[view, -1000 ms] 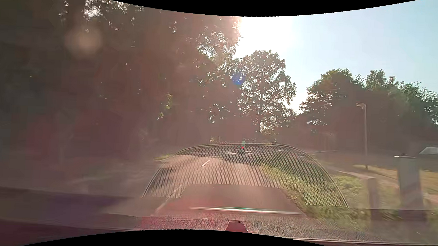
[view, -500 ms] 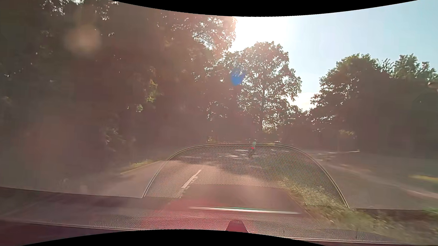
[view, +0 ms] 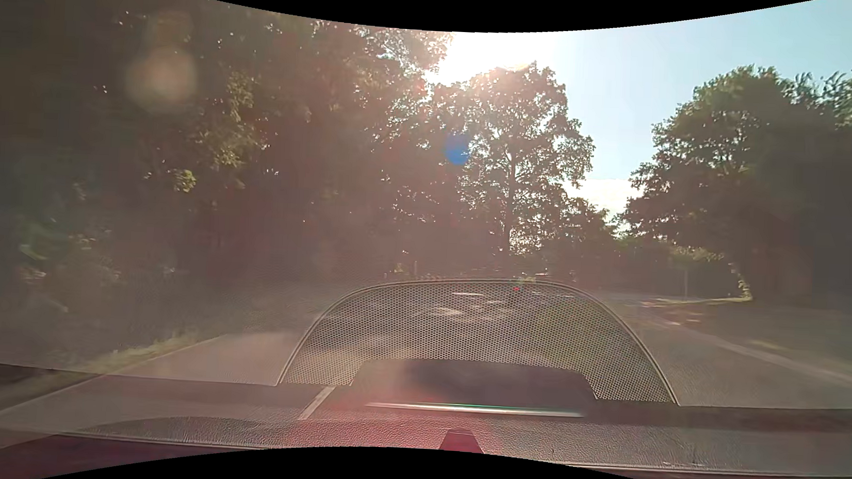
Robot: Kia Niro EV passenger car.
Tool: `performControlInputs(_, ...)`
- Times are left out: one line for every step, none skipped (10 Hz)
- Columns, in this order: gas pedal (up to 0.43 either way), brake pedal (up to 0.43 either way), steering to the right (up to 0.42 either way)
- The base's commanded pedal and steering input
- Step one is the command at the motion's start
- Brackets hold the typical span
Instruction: Follow the waypoints while adhering to traffic rules and regulations
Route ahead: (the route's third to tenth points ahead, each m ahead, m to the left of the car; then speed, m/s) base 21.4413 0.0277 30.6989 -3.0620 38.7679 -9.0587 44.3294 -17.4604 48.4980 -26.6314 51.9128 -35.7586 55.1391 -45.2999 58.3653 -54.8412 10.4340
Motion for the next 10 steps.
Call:
performControlInputs(0.157, 0.000, 0.054)
performControlInputs(0.157, 0.000, 0.063)
performControlInputs(0.157, 0.000, 0.066)
performControlInputs(0.157, 0.000, 0.066)
performControlInputs(0.157, 0.000, 0.065)
performControlInputs(0.157, 0.000, 0.066)
performControlInputs(0.157, 0.000, 0.068)
performControlInputs(0.157, 0.000, 0.070)
performControlInputs(0.157, 0.000, 0.074)
performControlInputs(0.157, 0.000, 0.079)
